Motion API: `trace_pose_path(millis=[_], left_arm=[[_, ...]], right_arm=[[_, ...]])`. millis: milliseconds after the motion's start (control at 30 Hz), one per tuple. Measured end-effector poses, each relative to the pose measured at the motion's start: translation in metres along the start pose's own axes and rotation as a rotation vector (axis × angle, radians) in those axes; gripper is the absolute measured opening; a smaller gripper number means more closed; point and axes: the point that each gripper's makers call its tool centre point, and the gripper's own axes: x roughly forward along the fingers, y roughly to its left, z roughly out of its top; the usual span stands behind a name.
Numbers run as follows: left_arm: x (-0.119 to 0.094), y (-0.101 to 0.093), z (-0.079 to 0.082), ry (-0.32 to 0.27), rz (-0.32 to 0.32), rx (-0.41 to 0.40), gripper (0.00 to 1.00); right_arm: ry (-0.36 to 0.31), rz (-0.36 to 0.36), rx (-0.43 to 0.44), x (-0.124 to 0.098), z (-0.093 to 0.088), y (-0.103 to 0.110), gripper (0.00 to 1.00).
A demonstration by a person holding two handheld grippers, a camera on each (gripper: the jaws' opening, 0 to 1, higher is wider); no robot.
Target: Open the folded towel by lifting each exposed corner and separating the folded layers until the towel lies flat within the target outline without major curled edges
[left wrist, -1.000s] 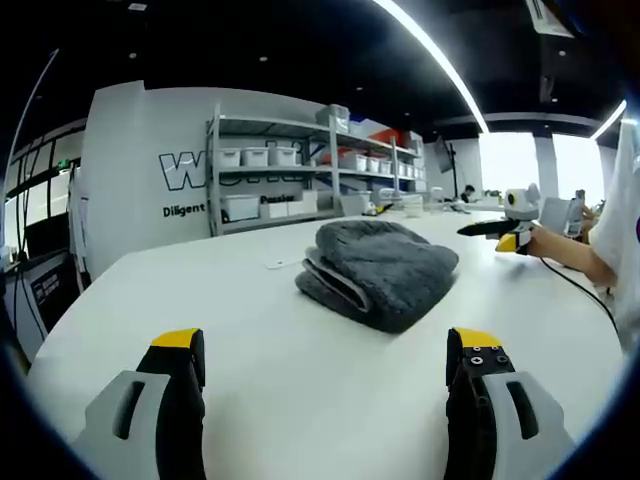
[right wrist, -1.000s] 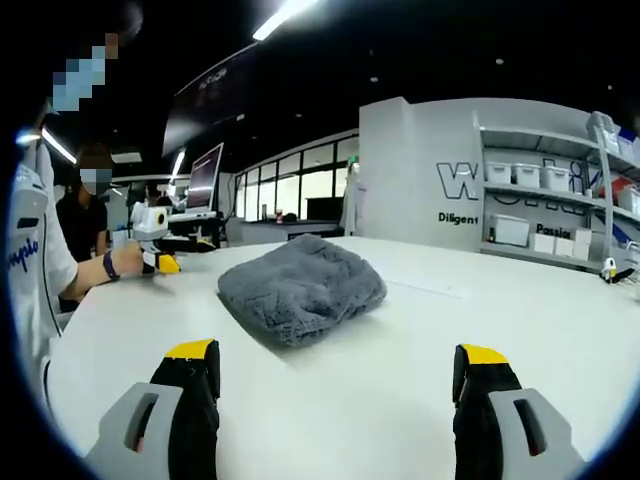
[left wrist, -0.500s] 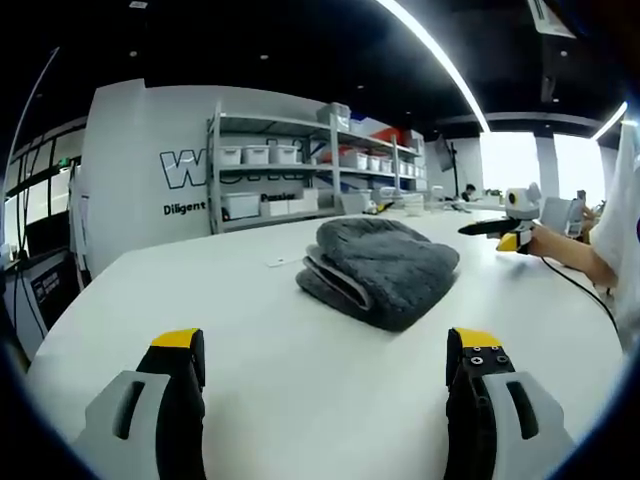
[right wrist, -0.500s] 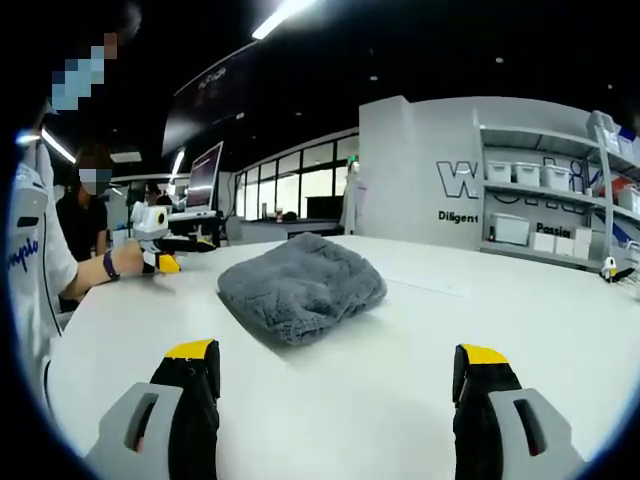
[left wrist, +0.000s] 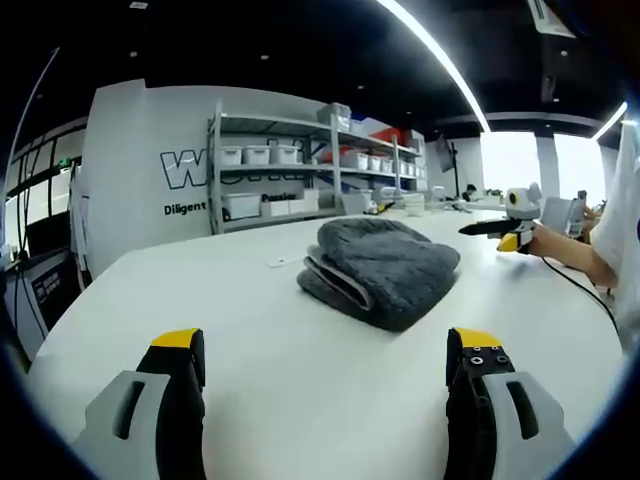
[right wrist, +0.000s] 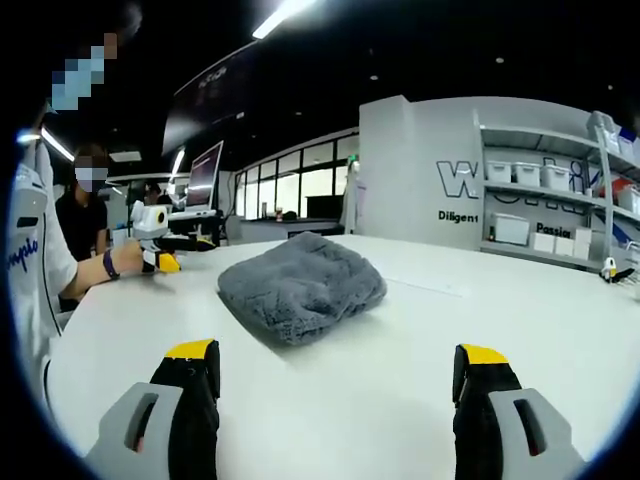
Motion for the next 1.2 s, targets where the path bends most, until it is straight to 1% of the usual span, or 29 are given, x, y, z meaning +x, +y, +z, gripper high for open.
trace_pose_path(millis=[433,533,700,900,1033,1067,1167,1200], left_arm=[[0.0,0.0,0.0,0.004,0.006,0.012,0.99],[0.0,-0.001,-0.001,0.007,0.003,0.014,0.99],[0.005,-0.007,-0.003,0.006,-0.022,0.011,0.99],[0.016,-0.013,-0.006,0.017,-0.044,0.0,0.97],[0.028,-0.022,0.0,0.02,-0.065,0.003,0.96],[0.031,-0.024,0.002,0.013,-0.073,0.002,0.96],[0.041,-0.032,0.005,0.023,-0.106,0.003,0.92],[0.048,-0.038,0.003,0.04,-0.127,0.017,0.9]], right_arm=[[0.002,0.003,-0.008,0.0,0.001,0.002,0.99],[0.0,0.003,-0.013,0.0,0.003,0.003,0.99],[-0.026,-0.002,-0.007,-0.003,0.01,0.002,0.99],[-0.035,-0.001,0.005,-0.003,0.012,0.002,0.99],[-0.044,-0.001,0.01,-0.003,0.015,0.003,0.99],[-0.049,-0.001,0.011,-0.004,0.017,0.003,0.99],[-0.059,-0.001,0.01,-0.005,0.02,0.003,0.99],[-0.063,-0.002,0.011,-0.005,0.022,0.003,0.99]])
